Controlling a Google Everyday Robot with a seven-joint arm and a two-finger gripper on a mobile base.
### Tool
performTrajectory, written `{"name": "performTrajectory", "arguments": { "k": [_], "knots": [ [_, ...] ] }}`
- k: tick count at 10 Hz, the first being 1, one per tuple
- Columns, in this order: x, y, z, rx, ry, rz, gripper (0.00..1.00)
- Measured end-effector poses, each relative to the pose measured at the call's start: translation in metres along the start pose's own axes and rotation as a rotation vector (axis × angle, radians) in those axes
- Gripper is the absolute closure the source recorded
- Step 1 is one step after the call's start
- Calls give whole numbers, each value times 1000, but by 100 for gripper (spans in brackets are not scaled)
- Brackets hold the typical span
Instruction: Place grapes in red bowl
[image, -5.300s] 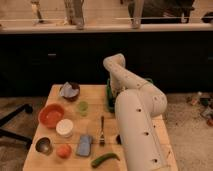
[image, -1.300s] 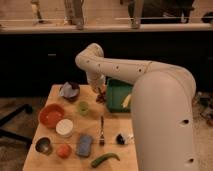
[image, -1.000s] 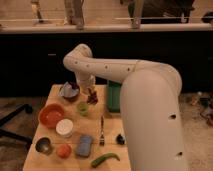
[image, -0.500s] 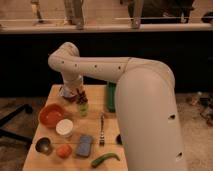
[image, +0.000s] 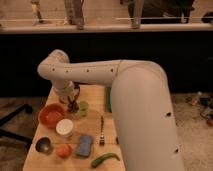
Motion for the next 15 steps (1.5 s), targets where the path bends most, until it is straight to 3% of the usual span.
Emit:
{"name": "performTrajectory", "arguments": {
  "k": [5, 15],
  "knots": [
    [19, -42, 26, 33, -52, -64, 100],
    [20, -93, 23, 104, -80, -168, 100]
  ]
}}
